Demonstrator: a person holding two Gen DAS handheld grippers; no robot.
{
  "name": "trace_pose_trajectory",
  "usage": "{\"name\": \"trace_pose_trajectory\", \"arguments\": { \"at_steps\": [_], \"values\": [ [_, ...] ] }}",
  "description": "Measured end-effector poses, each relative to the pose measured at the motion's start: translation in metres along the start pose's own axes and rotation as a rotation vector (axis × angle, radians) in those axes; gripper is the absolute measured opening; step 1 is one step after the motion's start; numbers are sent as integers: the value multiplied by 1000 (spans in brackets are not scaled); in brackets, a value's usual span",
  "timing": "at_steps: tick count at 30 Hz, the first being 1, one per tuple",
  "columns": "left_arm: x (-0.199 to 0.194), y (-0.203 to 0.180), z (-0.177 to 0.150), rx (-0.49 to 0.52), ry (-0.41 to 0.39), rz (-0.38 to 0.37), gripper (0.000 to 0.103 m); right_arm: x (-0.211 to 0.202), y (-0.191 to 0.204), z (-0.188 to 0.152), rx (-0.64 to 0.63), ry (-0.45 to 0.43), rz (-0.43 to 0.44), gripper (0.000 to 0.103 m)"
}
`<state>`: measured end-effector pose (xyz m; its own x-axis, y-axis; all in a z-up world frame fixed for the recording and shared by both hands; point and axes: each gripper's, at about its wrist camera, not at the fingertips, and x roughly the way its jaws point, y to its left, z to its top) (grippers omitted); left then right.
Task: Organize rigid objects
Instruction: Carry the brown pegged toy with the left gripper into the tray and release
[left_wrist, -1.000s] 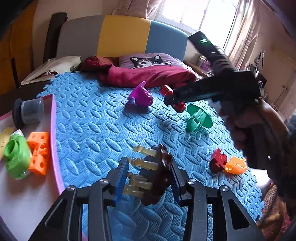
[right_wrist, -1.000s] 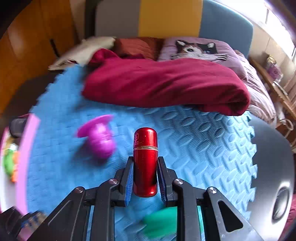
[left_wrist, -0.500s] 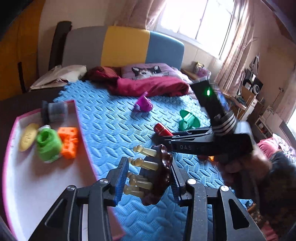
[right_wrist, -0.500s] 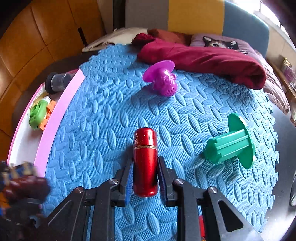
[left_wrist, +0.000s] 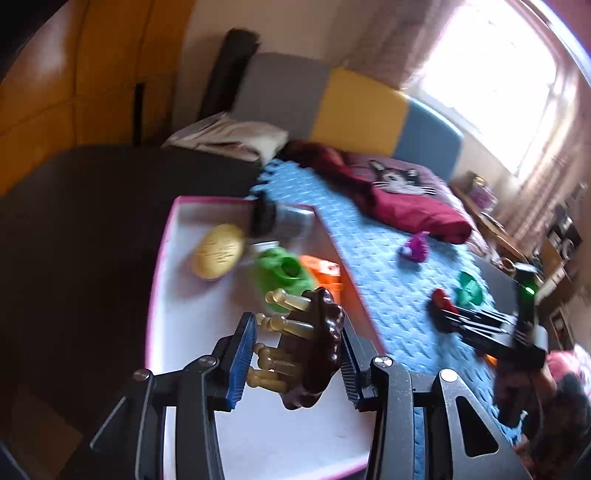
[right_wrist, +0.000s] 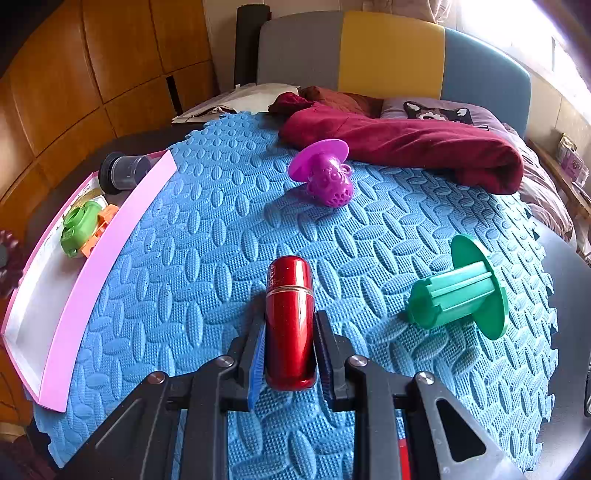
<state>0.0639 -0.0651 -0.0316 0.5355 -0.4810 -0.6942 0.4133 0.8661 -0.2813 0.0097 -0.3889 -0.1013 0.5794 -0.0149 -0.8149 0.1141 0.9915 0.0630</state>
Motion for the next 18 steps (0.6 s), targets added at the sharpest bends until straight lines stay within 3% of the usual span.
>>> {"name": "trace_pose_trajectory", "arguments": {
  "at_steps": [8, 9, 15, 18],
  "values": [
    [56, 25, 22, -4, 72, 101, 43, 2, 8, 0, -43, -31, -33, 27],
    [61, 28, 23, -7, 78, 114, 38, 3, 7, 0, -43, -32, -33, 27],
    [79, 36, 39, -4, 60, 172, 37, 2, 7, 0, -47, -37, -39, 26],
    [83, 41, 45, -30, 66, 164, 37, 2, 7, 0, -48, -37, -39, 26]
  ]
}}
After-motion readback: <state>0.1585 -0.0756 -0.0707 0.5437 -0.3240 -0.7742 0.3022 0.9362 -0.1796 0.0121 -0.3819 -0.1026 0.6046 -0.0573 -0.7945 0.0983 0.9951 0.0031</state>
